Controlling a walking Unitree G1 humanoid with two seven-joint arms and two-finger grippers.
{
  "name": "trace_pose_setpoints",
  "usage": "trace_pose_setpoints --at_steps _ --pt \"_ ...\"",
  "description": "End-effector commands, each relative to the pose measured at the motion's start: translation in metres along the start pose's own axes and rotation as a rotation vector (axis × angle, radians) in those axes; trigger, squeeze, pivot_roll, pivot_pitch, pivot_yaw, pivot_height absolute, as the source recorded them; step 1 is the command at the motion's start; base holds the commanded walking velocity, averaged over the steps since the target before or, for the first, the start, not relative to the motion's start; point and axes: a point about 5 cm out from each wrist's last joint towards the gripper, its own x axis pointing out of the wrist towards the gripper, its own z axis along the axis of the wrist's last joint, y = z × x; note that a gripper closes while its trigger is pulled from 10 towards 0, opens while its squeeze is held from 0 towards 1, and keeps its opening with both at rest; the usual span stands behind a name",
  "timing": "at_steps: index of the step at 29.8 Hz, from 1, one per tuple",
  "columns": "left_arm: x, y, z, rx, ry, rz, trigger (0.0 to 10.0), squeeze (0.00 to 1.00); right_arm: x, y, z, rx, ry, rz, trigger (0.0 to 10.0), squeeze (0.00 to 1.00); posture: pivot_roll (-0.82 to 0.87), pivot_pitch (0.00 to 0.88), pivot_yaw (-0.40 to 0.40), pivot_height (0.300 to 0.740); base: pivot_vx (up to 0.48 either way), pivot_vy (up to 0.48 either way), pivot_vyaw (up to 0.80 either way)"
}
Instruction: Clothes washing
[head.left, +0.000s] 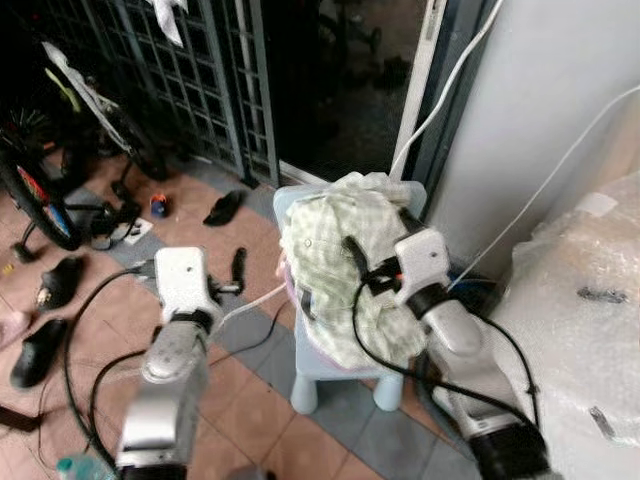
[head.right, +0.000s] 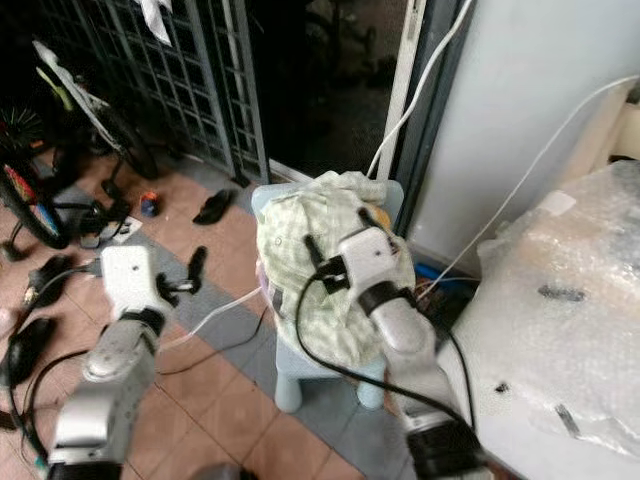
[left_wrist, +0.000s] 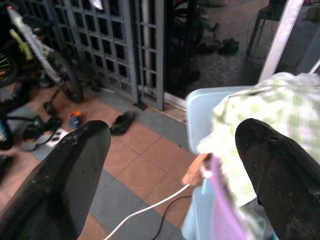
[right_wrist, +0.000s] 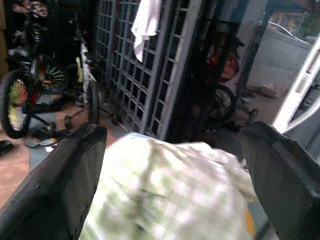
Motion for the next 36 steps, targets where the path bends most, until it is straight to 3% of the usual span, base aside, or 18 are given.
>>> trace_pose_setpoints --at_steps 1,6,10,16,19,23,27,30,31,36 --pt "0.0 -0.007 0.002 -0.008 -0.002 -0.024 10.0 0.0 -0.001 -0.003 -0.004 -0.012 0.022 0.005 10.0 0.0 -0.03 0.005 0.034 0.74 0.36 0.0 0.0" --pt "-0.001 -0.007 0.001 -0.01 0.002 -0.021 10.0 0.0 0.0 0.001 -0.007 -0.016 0.04 0.033 10.0 0.0 -0.02 0.007 0.032 0.74 0.342 0.0 0.0" --pt "-0.002 -0.008 0.002 -0.017 -0.006 -0.02 10.0 0.0 0.0 0.012 -0.026 -0.034 0.17 0.149 10.0 0.0 -0.01 0.024 0.023 0.74 0.0 0.0 0.0" --pt "-0.005 -0.006 0.002 -0.015 0.003 -0.01 10.0 0.0 0.003 0.019 -0.036 -0.06 0.255 0.233 10.0 0.0 0.01 0.043 0.02 0.74 0.0 0.0 0.0" --pt "-0.006 -0.004 0.003 -0.01 0.008 -0.002 10.0 0.0 0.013 0.018 -0.042 -0.085 0.329 0.191 10.0 0.0 0.02 0.056 0.023 0.74 0.0 0.0 0.0" --pt "-0.008 -0.003 0.004 -0.005 0.008 0.003 10.0 0.0 0.021 0.016 -0.041 -0.082 0.335 0.169 10.0 0.0 0.03 0.091 0.028 0.74 0.0 0.0 0.0" --pt "-0.019 0.001 0.002 0.0 0.024 0.021 10.0 0.0 0.036 0.011 -0.044 -0.13 0.387 0.105 10.0 0.0 0.07 0.098 0.01 0.74 0.0 0.0 0.0" --pt "-0.021 0.001 0.001 0.0 0.027 0.025 10.0 0.0 0.038 0.01 -0.045 -0.135 0.396 0.092 10.0 0.0 0.07 0.098 0.01 0.74 0.0 0.0 0.0" --pt "-0.026 0.002 0.001 0.003 0.032 0.037 10.0 0.0 0.045 0.008 -0.05 -0.168 0.435 0.054 0.0 0.0 0.09 0.119 -0.007 0.74 0.0 0.0 0.0" --pt "-0.039 0.004 0.001 0.002 0.05 0.05 10.0 0.0 0.05 0.005 -0.058 -0.159 0.503 -0.008 0.0 0.0 0.11 0.139 -0.023 0.74 0.0 0.0 0.0"
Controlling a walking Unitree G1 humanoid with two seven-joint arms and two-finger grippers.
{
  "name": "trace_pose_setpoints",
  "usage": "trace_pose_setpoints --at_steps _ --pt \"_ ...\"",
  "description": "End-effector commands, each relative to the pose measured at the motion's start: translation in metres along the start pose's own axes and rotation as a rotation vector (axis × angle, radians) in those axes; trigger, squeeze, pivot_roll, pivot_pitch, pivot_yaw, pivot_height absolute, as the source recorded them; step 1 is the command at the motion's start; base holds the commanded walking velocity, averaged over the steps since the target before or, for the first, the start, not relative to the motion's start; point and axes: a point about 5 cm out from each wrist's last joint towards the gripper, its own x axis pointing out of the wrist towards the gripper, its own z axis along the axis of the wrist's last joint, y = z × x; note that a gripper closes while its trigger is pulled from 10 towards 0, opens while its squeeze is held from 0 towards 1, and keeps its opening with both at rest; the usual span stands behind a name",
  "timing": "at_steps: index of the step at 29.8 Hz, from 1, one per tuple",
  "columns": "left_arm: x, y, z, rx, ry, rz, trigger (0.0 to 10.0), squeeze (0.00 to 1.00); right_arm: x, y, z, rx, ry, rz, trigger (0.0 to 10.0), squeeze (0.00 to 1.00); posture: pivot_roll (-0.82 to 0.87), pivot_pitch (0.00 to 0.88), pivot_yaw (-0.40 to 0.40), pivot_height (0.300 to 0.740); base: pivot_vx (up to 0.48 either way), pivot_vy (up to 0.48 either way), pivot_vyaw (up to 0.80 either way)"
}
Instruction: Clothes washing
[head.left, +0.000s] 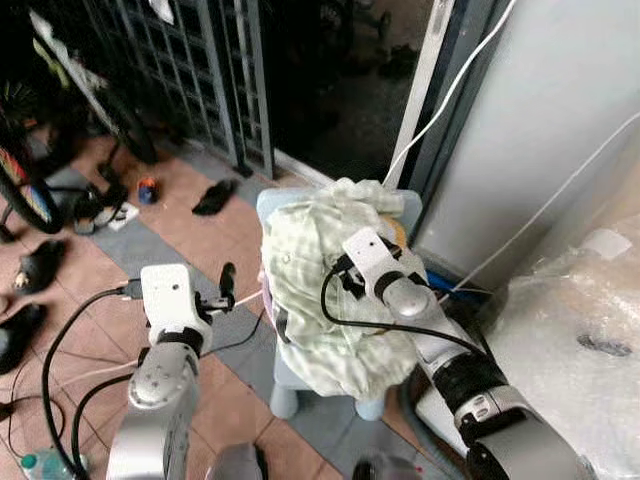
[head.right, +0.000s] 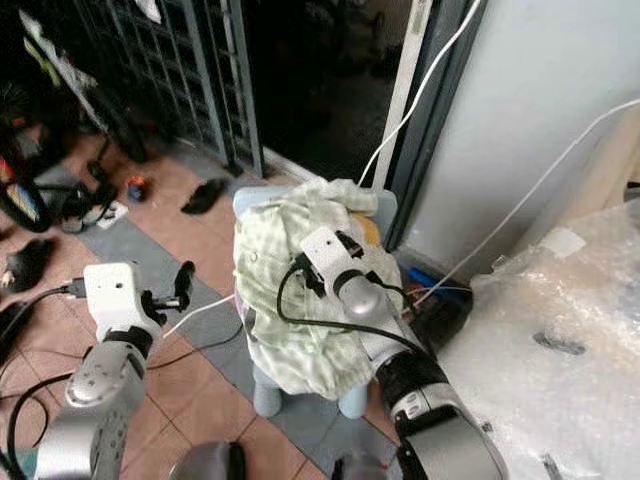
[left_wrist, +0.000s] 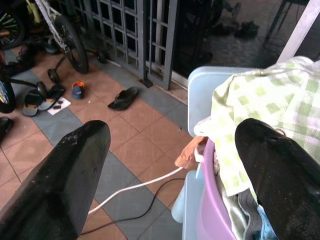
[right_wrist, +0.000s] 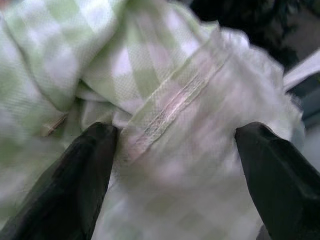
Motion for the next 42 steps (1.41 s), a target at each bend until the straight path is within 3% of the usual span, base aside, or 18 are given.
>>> trace_pose_setpoints --at_steps 1,10,22,32,39,42 --pt "-0.008 0.003 0.001 0.014 0.013 0.014 10.0 0.0 0.004 -0.001 -0.003 0.036 0.036 -0.017 0.0 0.0 0.12 0.148 -0.031 0.74 0.0 0.0 0.0" --pt "-0.016 0.006 0.001 0.015 0.035 0.044 10.0 0.0 0.01 0.001 -0.003 0.087 0.063 -0.015 0.0 0.0 0.12 0.169 -0.051 0.74 0.0 0.0 0.0" --pt "-0.013 0.004 0.004 -0.001 0.033 0.067 10.0 0.0 0.007 0.003 -0.017 0.12 0.099 0.005 0.0 0.0 0.11 0.174 -0.082 0.74 0.0 0.0 0.0" --pt "-0.003 0.002 0.006 0.0 0.021 0.057 10.0 0.0 0.012 0.003 -0.001 0.208 0.067 0.017 0.0 0.0 0.09 0.144 -0.076 0.74 0.0 0.0 0.0" --pt "0.007 -0.006 0.014 0.002 -0.013 0.024 10.0 0.0 0.01 -0.006 0.027 0.294 -0.06 0.007 0.0 0.0 0.06 0.124 -0.08 0.74 0.0 0.0 0.0" --pt "0.01 -0.011 0.013 -0.007 -0.007 -0.017 10.0 0.0 -0.004 -0.015 0.056 0.388 -0.267 -0.031 0.0 0.0 0.04 0.102 -0.05 0.74 0.0 0.0 0.0"
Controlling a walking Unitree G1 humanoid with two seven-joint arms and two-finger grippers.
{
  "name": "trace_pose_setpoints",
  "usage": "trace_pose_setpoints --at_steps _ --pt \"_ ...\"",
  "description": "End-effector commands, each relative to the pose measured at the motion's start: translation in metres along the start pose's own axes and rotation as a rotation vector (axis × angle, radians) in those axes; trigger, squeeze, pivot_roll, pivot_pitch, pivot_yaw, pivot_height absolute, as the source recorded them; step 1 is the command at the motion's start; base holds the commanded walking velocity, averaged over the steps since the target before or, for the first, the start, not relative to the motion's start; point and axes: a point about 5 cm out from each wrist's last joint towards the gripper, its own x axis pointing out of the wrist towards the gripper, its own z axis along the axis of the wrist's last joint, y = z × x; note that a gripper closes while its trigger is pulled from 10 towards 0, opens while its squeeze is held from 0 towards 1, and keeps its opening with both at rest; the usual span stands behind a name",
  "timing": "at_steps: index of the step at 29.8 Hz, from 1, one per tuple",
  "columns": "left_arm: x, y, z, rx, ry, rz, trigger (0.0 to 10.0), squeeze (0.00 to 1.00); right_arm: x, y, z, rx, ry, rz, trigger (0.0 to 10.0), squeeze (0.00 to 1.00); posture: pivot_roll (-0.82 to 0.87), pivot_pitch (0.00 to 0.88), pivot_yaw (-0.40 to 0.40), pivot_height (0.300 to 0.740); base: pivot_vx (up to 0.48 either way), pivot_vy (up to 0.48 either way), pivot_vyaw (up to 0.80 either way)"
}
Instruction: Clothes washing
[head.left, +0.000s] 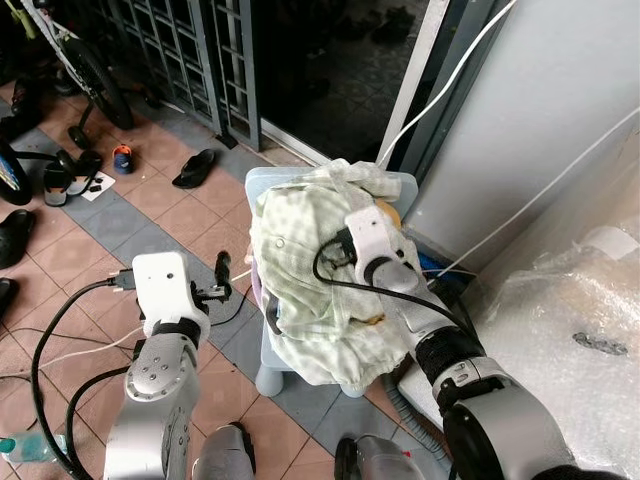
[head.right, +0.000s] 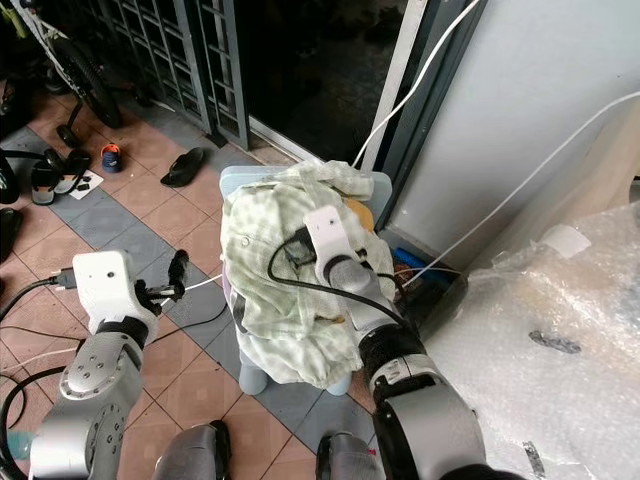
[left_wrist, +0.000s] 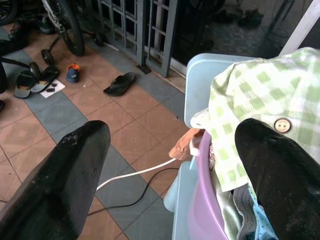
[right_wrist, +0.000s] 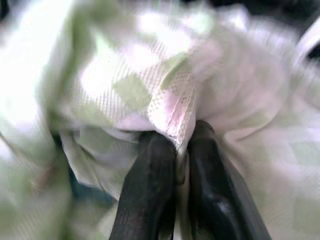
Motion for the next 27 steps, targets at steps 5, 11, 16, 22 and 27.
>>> trace_pose_setpoints --at_steps 5,11,16,22,27 --pt "0.008 -0.012 -0.006 -0.01 0.019 -0.064 10.0 0.0 -0.023 -0.004 0.06 0.111 -0.385 -0.008 0.0 0.0 0.02 0.04 -0.004 0.74 0.0 0.0 0.0" --pt "0.016 -0.015 -0.011 -0.013 0.006 -0.077 10.0 0.0 -0.061 -0.01 0.08 0.061 -0.535 0.021 0.0 0.0 -0.01 0.0 0.003 0.74 0.0 0.0 0.0" --pt "0.021 -0.014 -0.011 -0.003 0.004 -0.065 10.0 0.0 -0.075 -0.009 0.082 0.135 -0.542 0.077 0.0 0.0 -0.02 0.0 0.019 0.74 0.0 0.0 0.0" --pt "0.028 -0.018 -0.013 0.005 0.009 -0.094 10.0 0.0 -0.086 -0.006 -0.018 -0.174 -0.054 0.217 0.0 0.0 -0.03 0.0 0.023 0.74 0.0 0.0 0.0" --pt "0.029 -0.017 -0.015 0.004 0.014 -0.088 10.0 0.0 -0.087 -0.005 -0.034 -0.179 0.065 0.219 0.0 0.0 -0.03 0.0 0.023 0.74 0.0 0.0 0.0"
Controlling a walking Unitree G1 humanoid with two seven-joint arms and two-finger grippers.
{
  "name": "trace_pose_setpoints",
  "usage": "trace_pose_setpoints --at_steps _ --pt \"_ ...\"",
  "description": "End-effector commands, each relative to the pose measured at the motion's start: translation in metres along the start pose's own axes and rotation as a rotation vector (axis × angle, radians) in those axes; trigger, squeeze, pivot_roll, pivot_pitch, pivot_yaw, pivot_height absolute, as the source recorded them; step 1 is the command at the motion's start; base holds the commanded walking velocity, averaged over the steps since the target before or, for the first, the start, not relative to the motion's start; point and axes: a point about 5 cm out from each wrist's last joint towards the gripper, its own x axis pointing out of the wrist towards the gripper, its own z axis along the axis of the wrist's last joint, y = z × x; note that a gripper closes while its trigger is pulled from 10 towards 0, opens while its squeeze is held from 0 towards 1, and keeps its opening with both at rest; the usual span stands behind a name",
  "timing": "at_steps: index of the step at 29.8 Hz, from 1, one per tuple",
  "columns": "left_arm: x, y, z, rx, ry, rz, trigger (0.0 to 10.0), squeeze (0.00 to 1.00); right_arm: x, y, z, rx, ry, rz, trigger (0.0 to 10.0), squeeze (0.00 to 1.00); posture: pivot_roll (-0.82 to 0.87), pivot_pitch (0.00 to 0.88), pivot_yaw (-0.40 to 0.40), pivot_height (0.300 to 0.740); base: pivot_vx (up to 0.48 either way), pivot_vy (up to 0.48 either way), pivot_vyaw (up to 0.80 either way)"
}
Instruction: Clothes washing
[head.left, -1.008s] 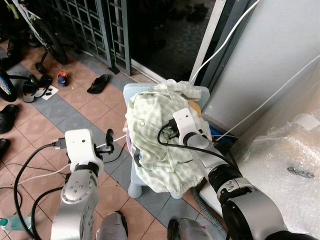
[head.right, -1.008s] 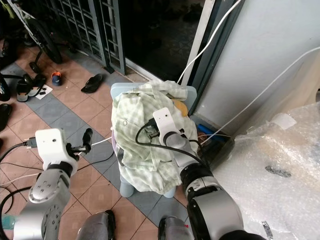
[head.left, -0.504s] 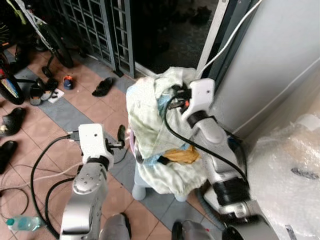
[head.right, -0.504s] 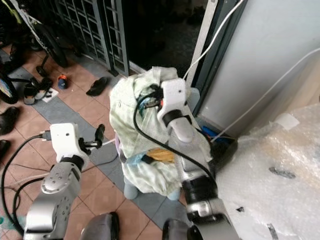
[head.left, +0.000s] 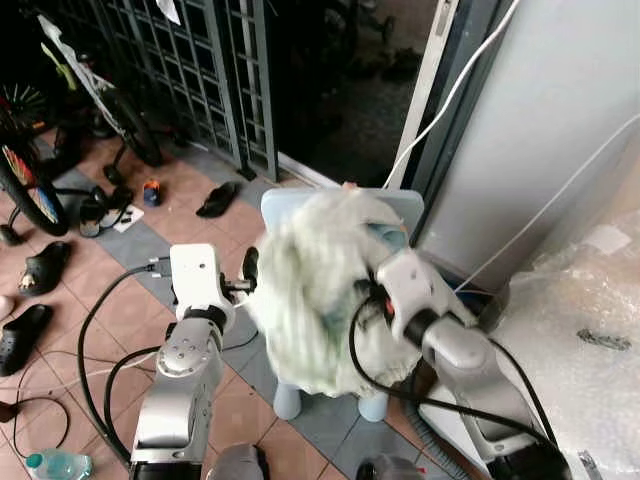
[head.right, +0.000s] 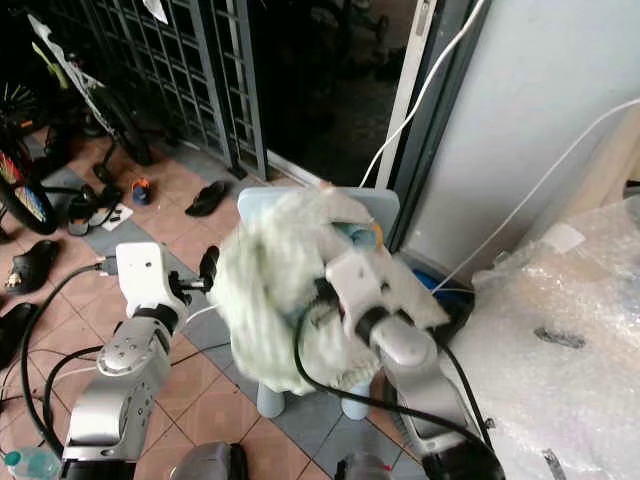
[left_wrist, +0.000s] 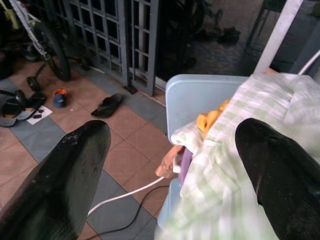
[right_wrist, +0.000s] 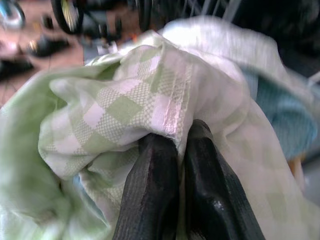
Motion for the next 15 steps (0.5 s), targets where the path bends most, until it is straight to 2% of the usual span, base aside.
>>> trace_pose_setpoints --at_steps 1,2,3,4,10,13,15 --pt "0.002 0.002 0.0 0.009 -0.002 0.005 10.0 0.0 0.006 0.001 0.007 -0.018 0.014 -0.008 0.0 0.0 -0.03 0.0 0.022 0.74 0.0 0.0 0.0" --pt "0.002 0.002 0.0 0.009 -0.002 0.005 10.0 0.0 0.006 0.001 0.007 -0.018 0.014 -0.008 0.0 0.0 -0.03 0.0 0.022 0.74 0.0 0.0 0.0" --pt "0.003 0.002 -0.001 0.011 -0.002 0.006 10.0 0.0 0.012 0.001 0.007 -0.015 0.036 -0.032 9.3 0.27 -0.02 0.0 0.019 0.74 0.0 0.0 0.0" --pt "0.003 0.002 -0.001 0.012 -0.002 0.006 10.0 0.0 0.016 -0.001 0.01 -0.005 0.034 -0.059 10.0 1.0 -0.02 0.0 0.017 0.74 0.0 0.0 0.0" --pt "0.001 0.002 -0.003 0.01 0.001 0.012 10.0 0.0 0.021 -0.016 0.022 0.016 -0.003 -0.167 10.0 1.0 -0.02 0.0 0.01 0.74 0.0 0.0 0.0" --pt "0.001 0.002 -0.003 0.009 0.002 0.012 10.0 0.0 0.021 -0.019 0.02 0.026 0.021 -0.138 10.0 1.0 -0.02 0.0 0.008 0.74 0.0 0.0 0.0" --pt "0.001 0.002 -0.004 0.007 0.007 0.013 10.0 0.0 0.018 -0.019 0.007 -0.019 0.107 -0.074 10.0 0.16 -0.02 0.0 0.007 0.74 0.0 0.0 0.0"
